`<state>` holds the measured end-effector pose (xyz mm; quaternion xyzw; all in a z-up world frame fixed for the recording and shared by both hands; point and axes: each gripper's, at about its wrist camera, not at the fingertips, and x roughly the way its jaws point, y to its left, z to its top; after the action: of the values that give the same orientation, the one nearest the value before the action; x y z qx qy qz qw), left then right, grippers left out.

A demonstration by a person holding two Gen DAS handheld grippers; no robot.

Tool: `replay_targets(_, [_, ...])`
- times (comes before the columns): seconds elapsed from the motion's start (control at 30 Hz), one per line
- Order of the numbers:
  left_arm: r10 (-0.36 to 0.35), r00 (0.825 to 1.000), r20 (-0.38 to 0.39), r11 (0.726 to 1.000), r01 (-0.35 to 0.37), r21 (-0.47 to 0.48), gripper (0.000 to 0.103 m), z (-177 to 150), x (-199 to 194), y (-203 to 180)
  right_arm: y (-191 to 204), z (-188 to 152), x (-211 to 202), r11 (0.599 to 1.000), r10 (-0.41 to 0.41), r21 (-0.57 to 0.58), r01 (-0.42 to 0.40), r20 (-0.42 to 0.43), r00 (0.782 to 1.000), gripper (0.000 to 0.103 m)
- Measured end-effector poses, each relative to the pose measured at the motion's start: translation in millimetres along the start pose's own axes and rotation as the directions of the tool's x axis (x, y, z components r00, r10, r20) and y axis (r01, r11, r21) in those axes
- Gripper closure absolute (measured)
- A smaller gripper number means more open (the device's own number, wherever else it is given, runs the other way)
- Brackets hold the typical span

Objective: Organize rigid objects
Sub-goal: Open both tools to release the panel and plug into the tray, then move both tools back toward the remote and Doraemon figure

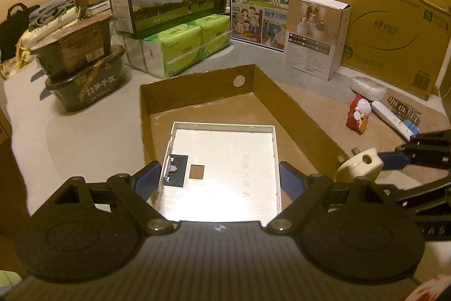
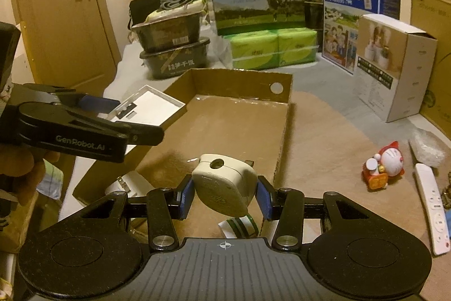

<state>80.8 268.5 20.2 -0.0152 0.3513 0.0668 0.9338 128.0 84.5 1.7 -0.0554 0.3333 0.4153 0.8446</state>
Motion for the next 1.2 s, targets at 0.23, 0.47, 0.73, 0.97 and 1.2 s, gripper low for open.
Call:
replay_targets(0.23, [0.020, 1.000, -0.008, 1.000, -0.020, -0.008, 0.016, -4.2, 13.6, 6.2, 1.9, 0.6, 14.0, 0.999, 0.051, -0.012, -0.050, 0.004, 0.999, 0.051])
replay_targets(0.47, [0.018, 1.000, -0.005, 0.999, -0.019, -0.046, 0.016, -13.7, 1.8, 4.2, -4.4, -7.2, -1.8, 1.000, 0.011, 0.022, -0.012, 0.030, 0.999, 0.028])
replay_targets(0.73, [0.006, 1.000, -0.007, 0.999, -0.007, -0.054, 0.016, -22.4, -21.5, -15.1, -13.9, -24.4, -38.1, 0.995, -0.051, 0.088, 0.048, 0.032, 0.998, 0.028])
replay_targets(0.97, [-0.011, 1.000, -0.012, 0.999, 0.010, -0.048, 0.016, -28.1, -37.5, -37.0, -24.2, -40.0, -67.2, 0.984, -0.106, 0.144, 0.101, 0.027, 0.994, 0.028])
replay_targets(1.2, [-0.037, 0.999, -0.011, 0.999, 0.037, -0.028, 0.016, -32.0, -48.9, -62.4, -37.3, -55.6, -97.0, 0.969, -0.161, 0.197, 0.152, 0.033, 0.986, 0.028])
